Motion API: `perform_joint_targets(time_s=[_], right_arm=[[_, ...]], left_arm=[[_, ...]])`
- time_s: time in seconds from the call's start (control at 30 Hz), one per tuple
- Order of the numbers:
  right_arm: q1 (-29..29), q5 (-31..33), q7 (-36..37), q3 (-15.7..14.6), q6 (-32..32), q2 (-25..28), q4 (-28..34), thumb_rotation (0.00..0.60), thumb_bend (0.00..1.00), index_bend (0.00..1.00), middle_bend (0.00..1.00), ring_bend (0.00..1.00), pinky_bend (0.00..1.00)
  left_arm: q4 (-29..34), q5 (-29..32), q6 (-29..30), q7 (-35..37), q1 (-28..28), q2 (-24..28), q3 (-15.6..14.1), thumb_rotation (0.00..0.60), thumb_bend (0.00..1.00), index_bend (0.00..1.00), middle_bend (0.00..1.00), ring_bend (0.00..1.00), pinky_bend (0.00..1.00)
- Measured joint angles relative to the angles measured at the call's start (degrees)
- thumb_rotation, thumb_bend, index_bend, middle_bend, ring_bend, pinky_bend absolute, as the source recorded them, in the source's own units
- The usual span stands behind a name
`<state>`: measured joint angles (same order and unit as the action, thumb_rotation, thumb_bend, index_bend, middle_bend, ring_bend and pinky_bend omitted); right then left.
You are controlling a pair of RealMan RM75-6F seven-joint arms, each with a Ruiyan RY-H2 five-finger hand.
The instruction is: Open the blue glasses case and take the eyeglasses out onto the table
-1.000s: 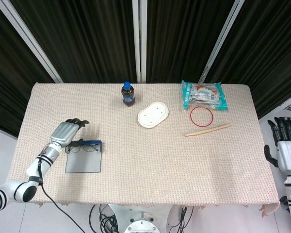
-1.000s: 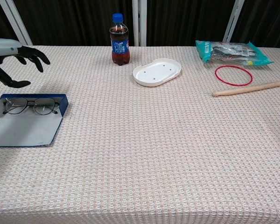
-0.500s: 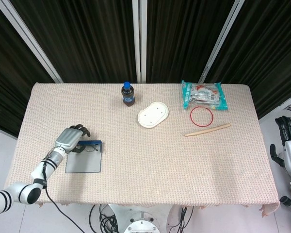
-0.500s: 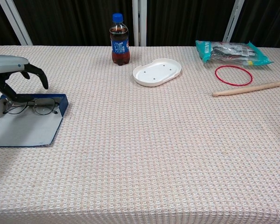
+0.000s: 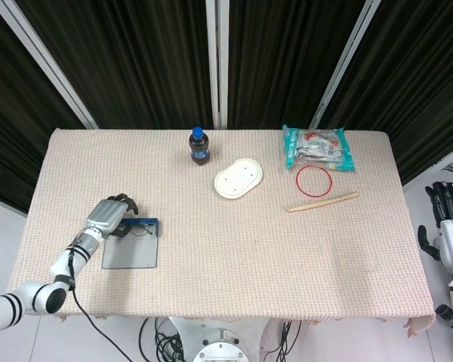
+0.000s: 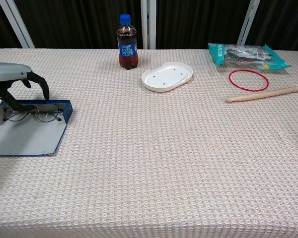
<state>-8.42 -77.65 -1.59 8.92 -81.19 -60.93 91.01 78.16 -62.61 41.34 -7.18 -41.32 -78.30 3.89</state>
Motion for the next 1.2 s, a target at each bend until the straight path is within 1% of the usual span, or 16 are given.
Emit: perform_joint_targets(time_s=[0.4, 0.7, 0.87, 1.2], right_arm=[[-0.16, 0.22, 0.25, -0.14, 0.59, -0.54, -0.85, 0.6, 0.47, 0.0, 0.0, 0.0, 0.0], [-0.17, 0.47, 0.7, -0.15, 0.94, -0.71, -1.4, 0.6, 0.47, 0.0, 0.0, 0.0, 0.0], [-0.14, 0.59, 1.12, -0.19, 1.13, -0.87, -1.84, 0.6, 0.47, 0.0, 0.0, 0.0, 0.0], [0.03, 0.62, 1.92, -0.24, 1.16, -1.06, -2.64, 0.6, 0.47, 0.0, 0.0, 0.0, 0.0]], left_arm=[[-1.1, 0.28, -1.31, 0.36, -0.94, -0.93, 0.46, 0.6, 0.38, 0.39, 0.21, 0.08, 0.2], [-1.67, 1.16, -1.88, -0.06, -1.52, -1.26, 0.7, 0.6, 0.4, 0.43, 0.22, 0.08, 0.2], [-2.08, 1.9, -2.16, -0.25, -1.62, -1.45, 0.66, 0.6, 0.41, 0.47, 0.22, 0.08, 0.2], [-2.85, 0.86, -0.76, 0.27, -1.75, -2.23, 1.4, 0.6, 0.41, 0.5, 0.24, 0.08, 0.21]])
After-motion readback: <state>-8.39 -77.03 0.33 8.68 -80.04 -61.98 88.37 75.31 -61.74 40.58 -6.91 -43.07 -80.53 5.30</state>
